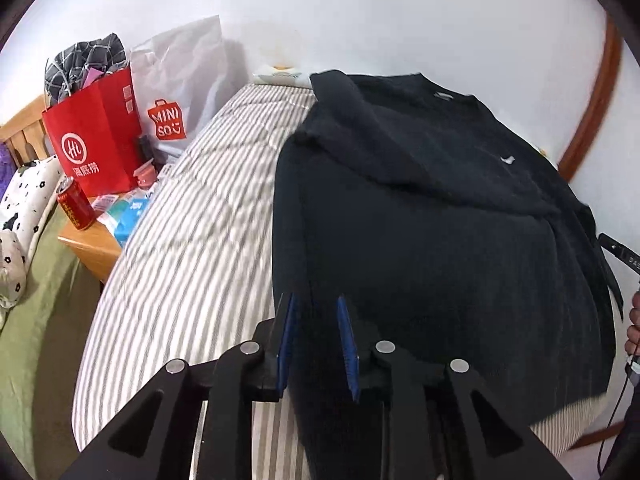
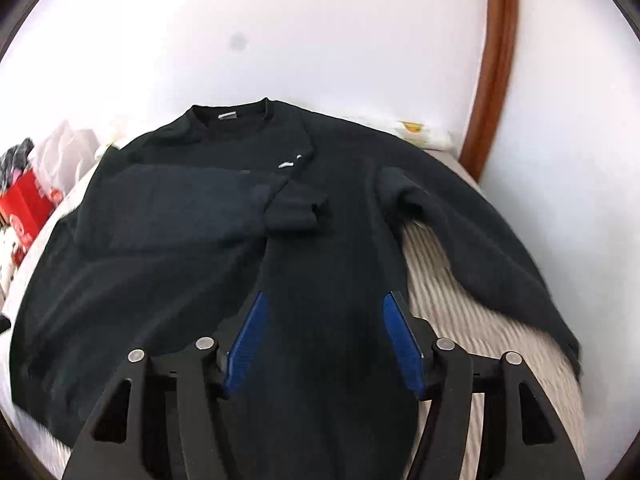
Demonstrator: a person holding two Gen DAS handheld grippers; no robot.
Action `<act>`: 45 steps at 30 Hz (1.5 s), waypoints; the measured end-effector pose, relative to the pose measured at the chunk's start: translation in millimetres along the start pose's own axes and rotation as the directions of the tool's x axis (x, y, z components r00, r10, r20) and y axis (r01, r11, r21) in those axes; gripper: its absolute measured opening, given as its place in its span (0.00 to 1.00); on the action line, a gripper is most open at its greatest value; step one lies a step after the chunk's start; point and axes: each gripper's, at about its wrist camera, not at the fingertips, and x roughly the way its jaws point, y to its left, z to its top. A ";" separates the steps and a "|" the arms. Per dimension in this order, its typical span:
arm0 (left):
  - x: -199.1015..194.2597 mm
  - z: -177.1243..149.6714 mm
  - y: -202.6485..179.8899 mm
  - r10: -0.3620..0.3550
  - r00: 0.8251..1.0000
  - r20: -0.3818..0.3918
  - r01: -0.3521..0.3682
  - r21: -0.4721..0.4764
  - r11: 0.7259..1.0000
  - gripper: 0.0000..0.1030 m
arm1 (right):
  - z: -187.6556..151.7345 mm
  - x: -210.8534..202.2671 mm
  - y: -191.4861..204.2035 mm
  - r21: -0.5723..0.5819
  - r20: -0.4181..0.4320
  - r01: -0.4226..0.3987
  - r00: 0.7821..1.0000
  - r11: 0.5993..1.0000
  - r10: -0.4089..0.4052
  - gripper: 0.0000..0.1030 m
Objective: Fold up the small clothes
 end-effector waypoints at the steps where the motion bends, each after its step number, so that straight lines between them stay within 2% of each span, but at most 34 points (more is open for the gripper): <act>1: 4.2 9.6 -0.2 0.004 1.000 0.001 -0.004 -0.006 1.000 0.26 | 5.7 8.8 0.1 0.013 -0.013 -0.006 1.000 1.000 0.006 0.59; 3: 11.3 21.8 -0.3 0.007 1.000 0.006 -0.007 -0.010 1.000 0.38 | 26.2 38.3 0.0 0.042 -0.043 -0.041 0.998 0.998 0.042 0.59; 4: 15.7 28.7 -0.7 0.008 1.000 0.013 -0.008 -0.008 1.000 0.49 | 34.8 52.4 1.7 0.052 -0.060 -0.056 0.996 0.997 0.059 0.60; 5: 19.1 34.4 -0.7 0.011 1.000 0.029 -0.011 -0.008 1.000 0.55 | 45.4 68.9 1.2 0.063 -0.085 -0.065 0.994 0.996 0.070 0.60; 12: 54.6 72.0 -3.8 -0.002 0.999 0.034 0.002 -0.011 1.000 0.55 | 71.9 154.4 -13.2 0.138 -0.174 -0.099 0.977 0.986 0.122 0.60; 15: 67.0 80.5 -4.9 0.007 1.000 0.023 -0.007 -0.014 1.000 0.55 | 76.4 180.5 -15.3 0.178 -0.197 -0.110 0.970 0.978 0.145 0.60; 17: 75.2 86.0 -5.0 0.012 1.000 0.017 -0.012 -0.019 1.000 0.55 | 79.2 189.4 -14.0 0.215 -0.187 -0.117 0.970 0.970 0.158 0.56; 18: 79.5 88.2 -4.6 0.013 1.000 0.012 -0.013 -0.025 1.000 0.55 | 80.9 190.1 -11.5 0.217 -0.169 -0.126 0.972 0.968 0.164 0.44; 19: 82.7 89.8 -4.8 0.016 1.000 0.007 -0.015 -0.029 0.999 0.55 | 81.5 189.5 -9.6 0.211 -0.157 -0.156 0.969 0.965 0.191 0.22; 20: 85.4 91.3 -4.9 0.020 1.000 0.001 -0.020 -0.031 0.999 0.55 | 83.3 188.8 -6.5 0.202 -0.147 -0.194 0.963 0.960 0.226 0.15; 22: 88.1 92.5 -4.7 0.028 1.000 -0.005 -0.029 -0.032 0.999 0.55 | 88.2 177.1 -3.5 0.166 -0.105 -0.188 0.973 0.968 0.207 0.12; 25: 86.3 90.5 -3.2 0.043 0.999 -0.001 -0.043 -0.022 0.999 0.55 | 93.2 149.9 -20.2 0.154 0.008 -0.215 0.976 0.964 0.216 0.12; 27: 85.9 88.0 -1.4 0.051 0.999 -0.004 -0.051 -0.016 0.999 0.55 | 92.9 137.3 -38.7 0.166 0.052 -0.139 0.990 0.976 0.132 0.12; 29: 86.3 85.3 1.3 0.046 0.999 -0.014 -0.046 -0.019 0.999 0.55 | 88.8 138.7 -51.0 0.175 0.038 -0.105 0.994 0.979 0.100 0.12; 30: 86.5 84.4 2.3 0.041 0.999 -0.016 -0.041 -0.021 0.999 0.55 | 85.4 144.7 -56.5 0.187 0.004 -0.111 0.994 0.976 0.112 0.14; 31: 86.8 83.7 2.8 0.038 0.999 -0.019 -0.039 -0.022 0.999 0.55 | 82.7 148.9 -58.5 0.188 -0.019 -0.111 0.993 0.976 0.116 0.20; 33: 87.2 83.3 3.3 0.037 0.999 -0.021 -0.038 -0.021 0.999 0.55 | 77.8 154.1 -57.0 0.163 -0.063 -0.049 0.996 0.985 0.060 0.27; 36: 87.7 84.8 2.8 0.038 0.999 -0.018 -0.038 -0.013 0.999 0.55 | 78.3 144.7 -43.2 0.106 -0.023 0.034 0.999 0.994 -0.032 0.38; 38: 88.9 87.0 3.0 0.048 0.999 -0.017 -0.048 -0.007 0.999 0.55 | 88.8 134.6 -19.4 0.060 0.027 0.054 0.998 0.997 -0.055 0.41; 41: 93.4 92.1 1.9 0.056 0.998 -0.016 -0.056 0.004 0.998 0.55 | 107.2 133.3 22.6 -0.034 0.051 -0.015 0.999 0.999 0.017 0.49; 45: 97.8 99.3 0.0 0.040 0.999 0.007 -0.040 0.023 0.999 0.55 | 125.6 166.0 104.2 -0.152 -0.016 -0.175 0.985 0.973 0.174 0.51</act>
